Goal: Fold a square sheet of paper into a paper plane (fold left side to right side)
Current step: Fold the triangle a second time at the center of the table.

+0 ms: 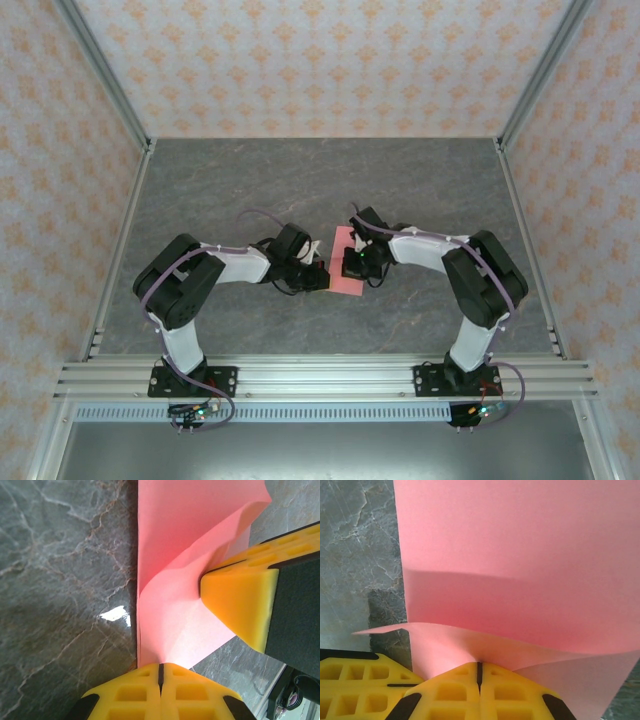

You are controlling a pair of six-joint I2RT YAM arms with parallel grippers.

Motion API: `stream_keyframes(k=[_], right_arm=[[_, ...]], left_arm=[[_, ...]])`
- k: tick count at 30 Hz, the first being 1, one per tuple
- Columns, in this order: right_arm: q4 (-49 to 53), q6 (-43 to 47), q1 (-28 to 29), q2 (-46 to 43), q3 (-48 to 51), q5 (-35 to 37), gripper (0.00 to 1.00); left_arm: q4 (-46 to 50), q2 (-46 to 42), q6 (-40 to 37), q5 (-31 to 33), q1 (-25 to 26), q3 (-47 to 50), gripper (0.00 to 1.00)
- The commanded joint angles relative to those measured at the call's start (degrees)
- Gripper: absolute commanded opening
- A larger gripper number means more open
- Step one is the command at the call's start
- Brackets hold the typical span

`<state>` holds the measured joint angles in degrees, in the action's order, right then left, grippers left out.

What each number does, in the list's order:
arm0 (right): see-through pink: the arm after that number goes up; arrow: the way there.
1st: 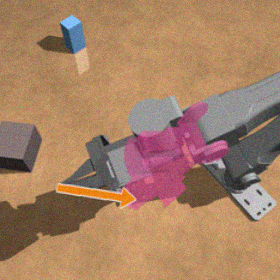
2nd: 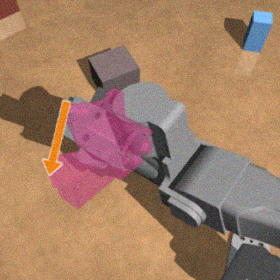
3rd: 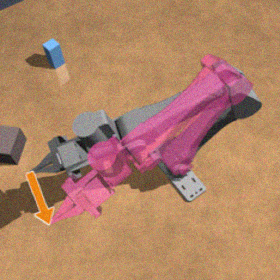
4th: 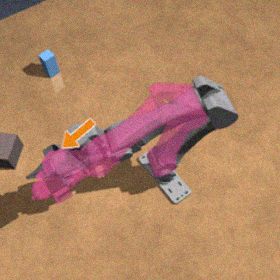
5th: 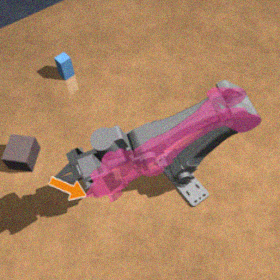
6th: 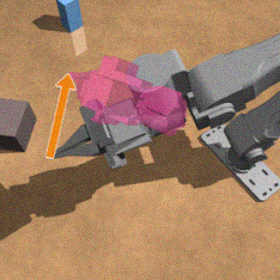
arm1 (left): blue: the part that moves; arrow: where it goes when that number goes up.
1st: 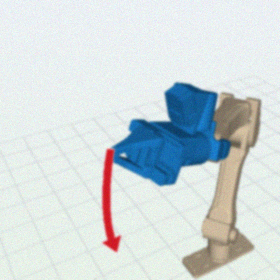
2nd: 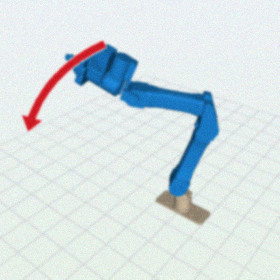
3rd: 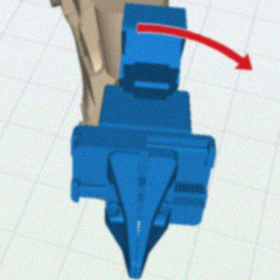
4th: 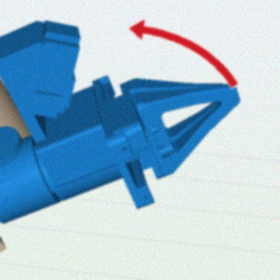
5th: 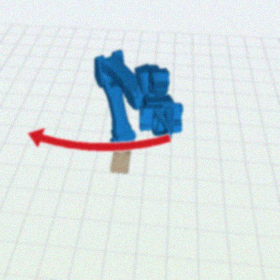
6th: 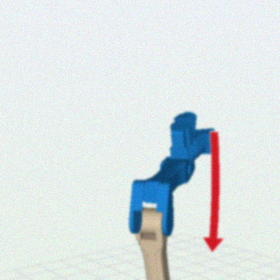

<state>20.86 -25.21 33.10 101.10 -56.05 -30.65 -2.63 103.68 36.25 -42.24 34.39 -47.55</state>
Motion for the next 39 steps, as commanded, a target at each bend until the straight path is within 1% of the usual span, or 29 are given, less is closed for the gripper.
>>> stream_keyframes(k=[1, 11, 18, 23, 26, 32, 36, 39], right_arm=[[3.79, 1.23, -2.38, -0.59, -0.33, 5.79, 0.05], [4.23, 1.98, -4.63, -1.69, -0.26, 5.47, 0.05], [6.22, 3.13, -6.28, -2.82, -1.24, 6.58, 0.05], [5.55, 2.67, -6.21, -7.21, -1.66, 4.36, 0.05], [6.55, 2.78, -4.83, -8.29, -2.85, 3.50, 0.06], [2.65, 0.38, -1.03, -4.09, -3.29, 0.34, 0.06], [2.20, 0.50, -0.49, -1.83, -4.02, 0.85, 0.06], [3.78, 2.01, -0.69, -0.37, -4.75, 3.24, 0.06]], left_arm=[[6.92, 3.99, 0.32, 5.59, 0.15, 2.65, 0.00], [6.90, 3.81, 0.32, 5.59, 0.15, 2.61, 0.00], [6.85, 3.69, 0.41, 5.59, 0.15, 2.55, 0.00], [7.11, 3.31, 0.45, 5.59, 0.11, 2.34, 0.00], [7.29, 2.94, 0.49, 5.59, 0.15, 2.25, 0.00], [7.56, 2.15, 0.41, 5.68, 0.08, 2.04, 0.00], [7.80, 1.98, 0.40, 5.76, 0.15, 2.06, 0.00], [7.78, 2.05, 0.31, 5.85, 0.15, 2.23, 0.00]])
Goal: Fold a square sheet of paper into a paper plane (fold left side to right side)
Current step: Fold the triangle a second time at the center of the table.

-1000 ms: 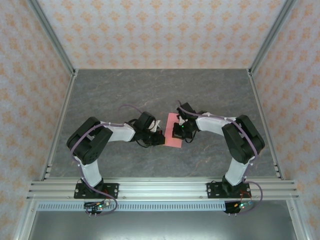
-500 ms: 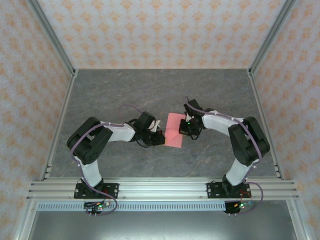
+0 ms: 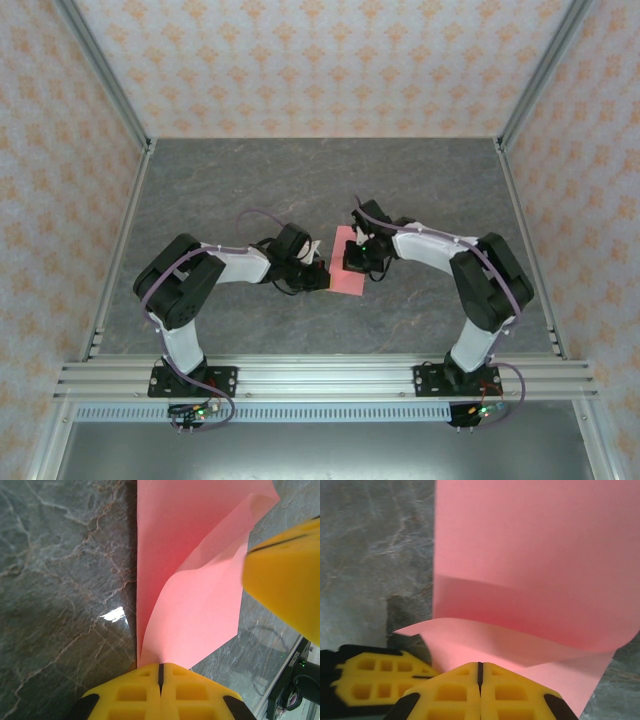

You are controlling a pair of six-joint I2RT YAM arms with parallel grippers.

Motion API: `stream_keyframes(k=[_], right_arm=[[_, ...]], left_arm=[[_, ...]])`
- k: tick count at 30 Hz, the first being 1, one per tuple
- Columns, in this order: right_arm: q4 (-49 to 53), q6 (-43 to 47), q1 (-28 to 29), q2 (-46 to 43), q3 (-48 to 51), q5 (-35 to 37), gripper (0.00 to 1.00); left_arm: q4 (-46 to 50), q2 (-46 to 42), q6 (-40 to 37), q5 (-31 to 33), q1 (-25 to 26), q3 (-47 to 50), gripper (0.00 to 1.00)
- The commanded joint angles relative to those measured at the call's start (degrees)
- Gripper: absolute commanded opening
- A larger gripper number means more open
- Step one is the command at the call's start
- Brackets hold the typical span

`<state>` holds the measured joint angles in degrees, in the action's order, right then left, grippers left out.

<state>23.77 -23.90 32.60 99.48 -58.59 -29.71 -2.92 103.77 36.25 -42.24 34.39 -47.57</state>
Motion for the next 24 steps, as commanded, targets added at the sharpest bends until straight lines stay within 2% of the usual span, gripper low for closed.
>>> stream_keyframes(k=[1, 24], right_arm=[[1.10, 0.99, -0.40, 1.66, -2.31, 2.95, 0.06], [4.35, 5.12, -7.63, 3.00, -1.32, 6.38, 0.06]], left_arm=[[7.98, 1.99, 0.40, 5.92, 0.15, 2.25, 0.00], [7.76, 1.94, 0.40, 6.27, 0.15, 3.31, 0.00]])
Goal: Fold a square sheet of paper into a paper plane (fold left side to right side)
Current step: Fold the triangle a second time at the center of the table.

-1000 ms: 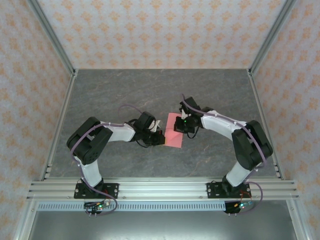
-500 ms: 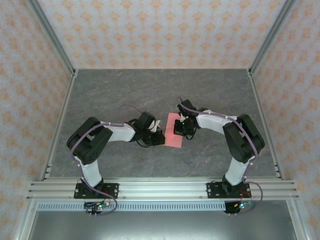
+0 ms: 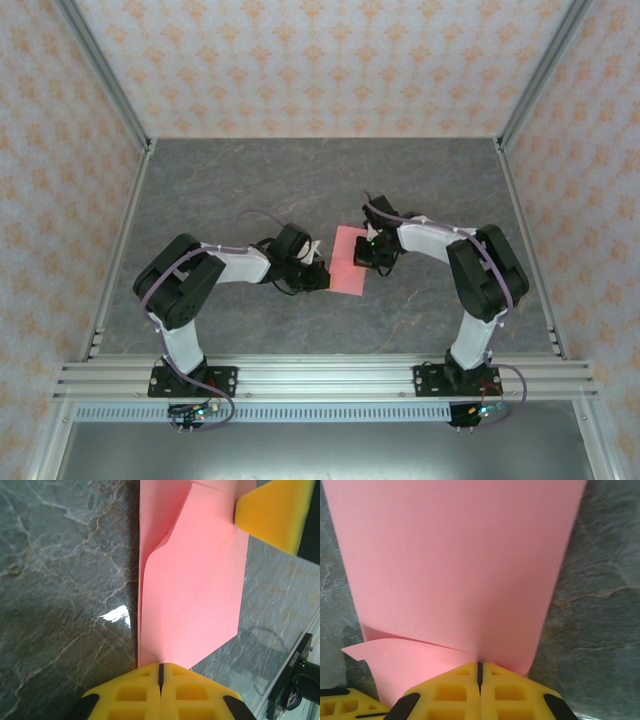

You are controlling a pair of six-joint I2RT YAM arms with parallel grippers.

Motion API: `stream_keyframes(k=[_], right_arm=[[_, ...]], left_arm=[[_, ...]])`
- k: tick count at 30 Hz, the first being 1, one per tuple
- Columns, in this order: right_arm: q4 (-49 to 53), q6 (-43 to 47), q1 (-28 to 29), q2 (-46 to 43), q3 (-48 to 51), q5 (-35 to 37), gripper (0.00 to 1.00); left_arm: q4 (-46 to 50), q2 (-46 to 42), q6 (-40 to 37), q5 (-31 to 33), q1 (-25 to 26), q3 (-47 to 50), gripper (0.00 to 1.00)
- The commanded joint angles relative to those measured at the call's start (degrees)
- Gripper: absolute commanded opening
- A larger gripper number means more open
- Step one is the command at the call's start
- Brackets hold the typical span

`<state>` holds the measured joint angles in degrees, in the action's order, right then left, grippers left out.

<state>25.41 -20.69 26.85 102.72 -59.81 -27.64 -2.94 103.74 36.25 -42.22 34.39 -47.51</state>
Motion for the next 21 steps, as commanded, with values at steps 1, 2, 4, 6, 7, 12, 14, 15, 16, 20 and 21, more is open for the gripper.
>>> stream_keyframes(k=[1, 2, 4, 6, 7, 12, 14, 15, 16, 20, 21], right_arm=[[2.73, 2.18, -2.27, -0.41, 0.08, 4.48, 0.06], [2.81, 2.47, -2.62, -0.53, 0.22, 4.57, 0.06], [2.96, 3.10, -3.63, -0.55, 0.44, 4.87, 0.06], [3.32, 3.83, -4.45, -0.49, 0.55, 5.26, 0.06], [3.54, 4.13, -4.84, -0.63, 0.53, 5.35, 0.06], [5.79, 4.74, -4.91, -4.96, -1.20, 5.04, 0.06], [6.79, 4.39, -4.73, -7.52, -1.95, 4.65, 0.06], [6.93, 4.07, -4.55, -8.42, -2.13, 4.45, 0.06], [6.74, 3.60, -4.15, -9.39, -2.05, 3.80, 0.06], [3.07, 0.40, -1.01, -9.31, -1.04, -2.08, 0.06], [1.86, -0.53, -0.07, -8.67, -0.72, -3.13, 0.06]], left_arm=[[7.71, 2.05, 0.40, 6.27, 0.15, 3.25, 0.00], [7.73, 2.08, 0.40, 6.26, 0.15, 3.26, 0.00], [7.56, 2.10, 0.40, 6.18, 0.19, 3.25, 0.00], [7.53, 2.01, 0.40, 6.18, 0.13, 3.26, 0.00], [7.55, 1.91, 0.40, 6.16, 0.15, 3.26, 0.00], [7.78, 1.12, -0.08, 5.59, 0.15, 2.72, 0.00], [7.91, 0.76, -0.21, 5.54, 0.15, 2.35, 0.00], [8.03, 0.59, -0.26, 5.44, 0.17, 2.18, 0.00], [8.19, 0.36, -0.37, 5.48, 0.15, 1.94, 0.00], [8.47, 0.15, -0.39, 5.39, 0.15, 1.33, 0.00], [8.41, 0.15, -0.33, 5.26, 0.15, 1.19, 0.00]])
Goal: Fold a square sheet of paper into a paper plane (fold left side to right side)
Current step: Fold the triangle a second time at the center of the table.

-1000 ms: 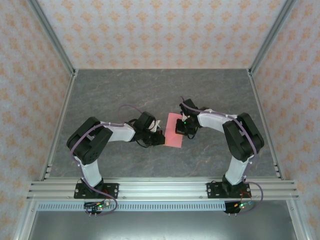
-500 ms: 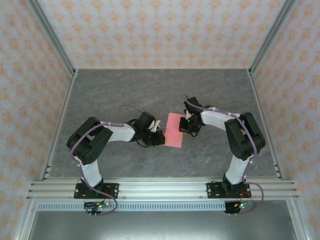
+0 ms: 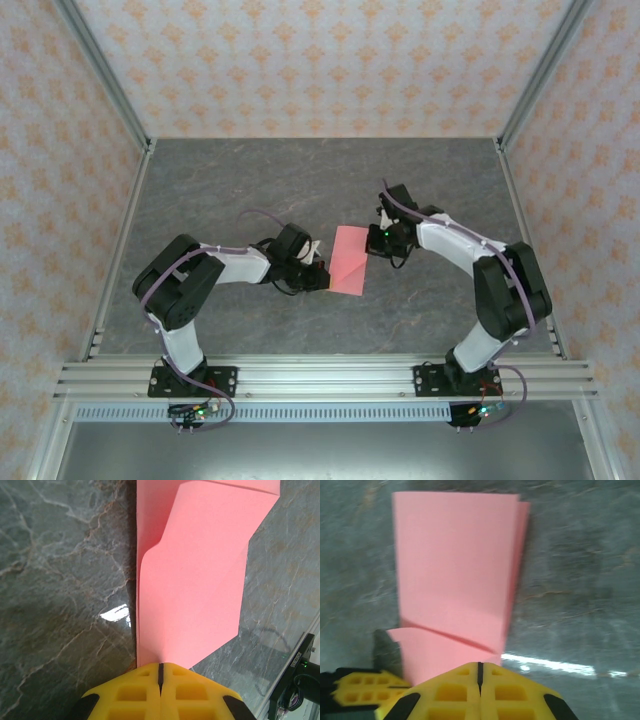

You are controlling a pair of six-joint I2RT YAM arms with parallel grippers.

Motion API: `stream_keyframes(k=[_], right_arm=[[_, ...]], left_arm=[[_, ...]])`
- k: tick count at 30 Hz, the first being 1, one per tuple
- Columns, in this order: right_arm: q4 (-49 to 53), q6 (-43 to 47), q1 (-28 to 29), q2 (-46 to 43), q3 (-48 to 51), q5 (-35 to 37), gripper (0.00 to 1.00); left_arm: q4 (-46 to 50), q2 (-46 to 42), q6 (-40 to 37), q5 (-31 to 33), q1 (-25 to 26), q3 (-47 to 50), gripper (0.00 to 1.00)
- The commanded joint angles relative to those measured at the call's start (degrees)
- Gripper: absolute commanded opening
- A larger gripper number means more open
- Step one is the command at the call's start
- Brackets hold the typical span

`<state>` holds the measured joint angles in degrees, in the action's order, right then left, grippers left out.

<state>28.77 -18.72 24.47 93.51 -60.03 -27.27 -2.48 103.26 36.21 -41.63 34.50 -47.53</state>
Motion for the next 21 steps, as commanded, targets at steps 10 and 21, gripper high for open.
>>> stream_keyframes(k=[10, 21], right_arm=[[-3.53, -3.05, 3.95, 8.95, -2.06, -2.96, 0.05], [-0.56, -2.42, 3.85, 11.25, -1.32, 0.78, 0.05]], left_arm=[[9.32, -0.28, -0.70, 4.19, 0.04, -0.50, 0.00], [10.24, -1.96, -0.10, -0.42, 0.04, -7.29, 0.00]])
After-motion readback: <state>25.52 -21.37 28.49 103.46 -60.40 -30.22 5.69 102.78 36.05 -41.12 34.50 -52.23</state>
